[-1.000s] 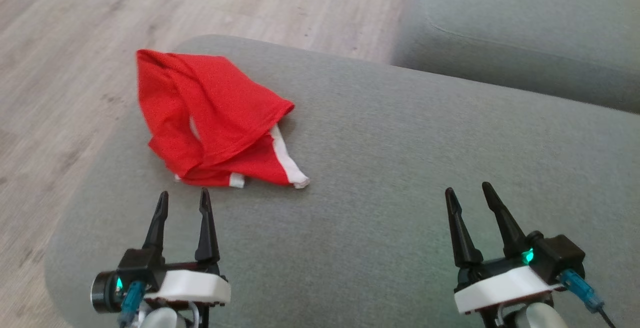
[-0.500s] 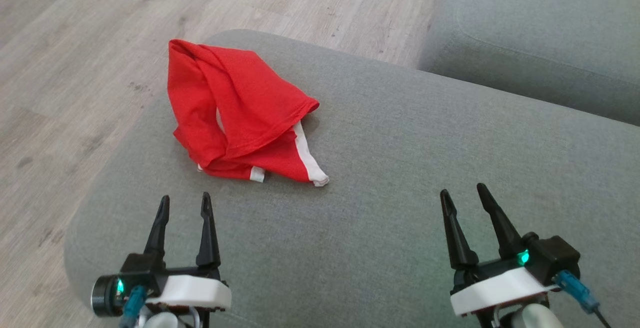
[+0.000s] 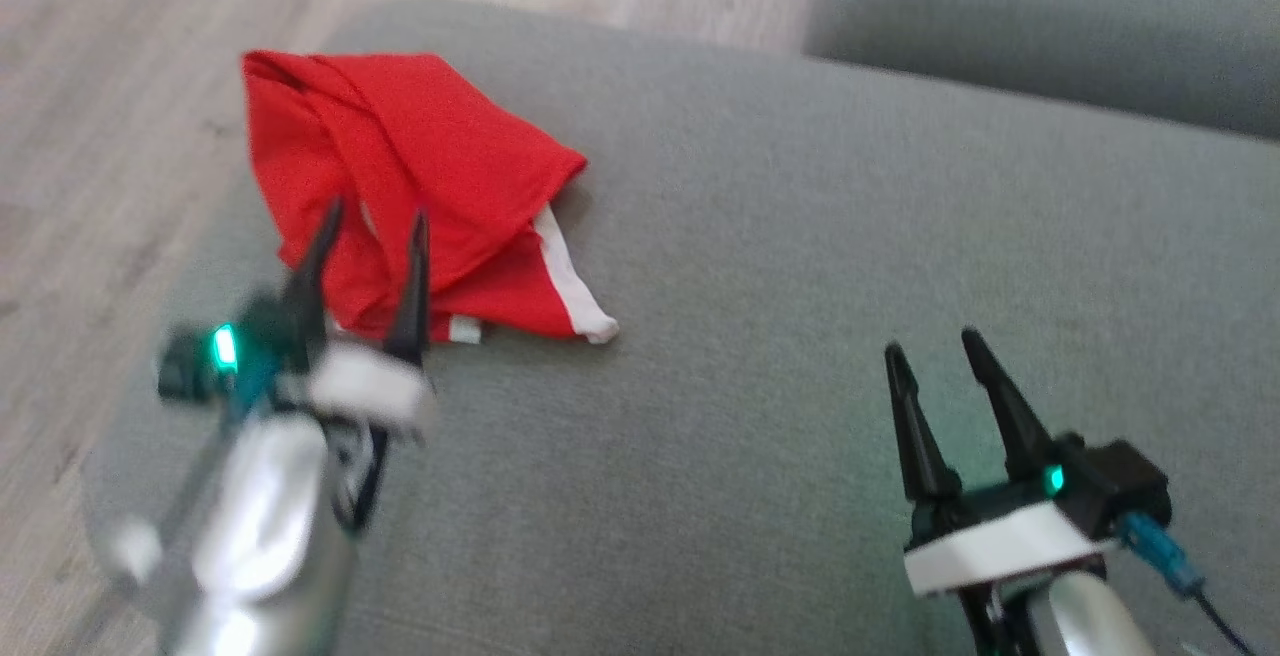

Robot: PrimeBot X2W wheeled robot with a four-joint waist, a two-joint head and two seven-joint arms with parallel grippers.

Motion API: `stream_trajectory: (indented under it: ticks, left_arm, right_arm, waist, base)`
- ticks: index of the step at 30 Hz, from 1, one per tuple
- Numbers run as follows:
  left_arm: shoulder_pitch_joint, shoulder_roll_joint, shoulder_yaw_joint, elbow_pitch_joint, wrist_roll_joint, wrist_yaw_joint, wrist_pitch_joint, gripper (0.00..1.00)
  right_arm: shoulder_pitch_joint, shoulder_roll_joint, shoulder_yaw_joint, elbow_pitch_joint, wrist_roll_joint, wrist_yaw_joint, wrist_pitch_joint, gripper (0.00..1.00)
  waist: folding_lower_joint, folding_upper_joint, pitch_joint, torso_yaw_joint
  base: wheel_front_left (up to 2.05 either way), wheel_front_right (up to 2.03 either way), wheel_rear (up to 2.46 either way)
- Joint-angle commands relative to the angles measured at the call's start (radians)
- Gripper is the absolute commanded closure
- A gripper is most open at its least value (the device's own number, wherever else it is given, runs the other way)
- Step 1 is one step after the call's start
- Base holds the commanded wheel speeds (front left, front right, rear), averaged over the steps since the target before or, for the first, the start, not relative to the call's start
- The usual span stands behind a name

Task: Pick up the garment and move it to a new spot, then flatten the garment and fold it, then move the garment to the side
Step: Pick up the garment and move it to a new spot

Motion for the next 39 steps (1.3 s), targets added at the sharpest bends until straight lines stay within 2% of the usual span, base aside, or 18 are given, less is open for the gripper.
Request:
stream_trajectory:
  ticks: [1,7,12,16,21,22,26,32,36,39]
  left_arm:
    - [-0.107,0.039,0.023,0.009,-0.009,-0.02,0.048,0.0]
    - [-0.275,0.1,0.007,0.13,-0.04,-0.052,0.185,0.0]
    - [-0.377,0.148,0.007,0.259,-0.054,-0.056,0.278,0.0]
    - [-0.417,0.156,0.018,0.368,-0.079,-0.055,0.368,0.0]
    - [-0.441,0.159,0.012,0.454,-0.087,-0.049,0.416,0.0]
    - [-0.444,0.159,0.005,0.463,-0.089,-0.053,0.416,1.0]
    - [-0.464,0.156,0.005,0.457,-0.107,-0.058,0.338,1.0]
    - [-0.507,0.132,0.022,0.387,-0.153,-0.062,0.145,1.0]
    - [-0.527,0.121,-0.034,0.246,-0.193,-0.065,-0.008,1.0]
    - [-0.524,0.13,-0.08,0.118,-0.245,-0.065,-0.045,1.0]
  right_arm:
    - [-0.068,-0.008,0.02,-0.041,-0.016,-0.001,-0.011,0.0]
    - [-0.109,-0.008,0.012,-0.045,-0.028,-0.001,-0.011,0.0]
    - [-0.138,-0.008,0.031,-0.044,-0.032,-0.001,-0.011,0.0]
    - [-0.152,-0.008,0.028,-0.043,-0.024,-0.001,-0.011,0.0]
    - [-0.156,-0.008,0.023,-0.042,-0.027,-0.001,-0.011,0.0]
    - [-0.156,-0.008,0.022,-0.041,-0.027,-0.001,-0.011,0.0]
    - [-0.154,-0.008,0.014,-0.038,-0.025,-0.001,-0.011,0.0]
    - [-0.138,-0.008,0.017,-0.029,-0.013,-0.001,-0.011,0.0]
    - [-0.13,-0.008,0.019,-0.024,0.005,-0.001,-0.011,0.0]
    - [-0.12,-0.008,0.021,-0.023,0.018,-0.001,-0.011,0.0]
  waist:
    - [-0.0001,0.0,0.076,-0.043]
    - [-0.0001,0.0,0.15,-0.09]
    - [-0.0001,0.0,0.194,-0.133]
    - [-0.0001,0.0,0.208,-0.158]
    - [-0.0001,0.0,0.209,-0.174]
    - [-0.0001,0.0,0.208,-0.177]
    - [-0.0001,0.0,0.198,-0.177]
    - [-0.0001,0.0,0.149,-0.169]
    - [-0.0001,0.0,0.104,-0.172]
    - [-0.0001,0.0,0.07,-0.18]
  base:
    - [0.0,0.0,0.0]
    - [0.0,0.0,0.0]
    - [0.0,0.0,0.0]
    - [0.0,0.0,0.0]
    - [0.0,0.0,0.0]
    - [0.0,0.0,0.0]
    - [0.0,0.0,0.0]
    - [0.0,0.0,0.0]
    - [0.0,0.0,0.0]
    - [0.0,0.0,0.0]
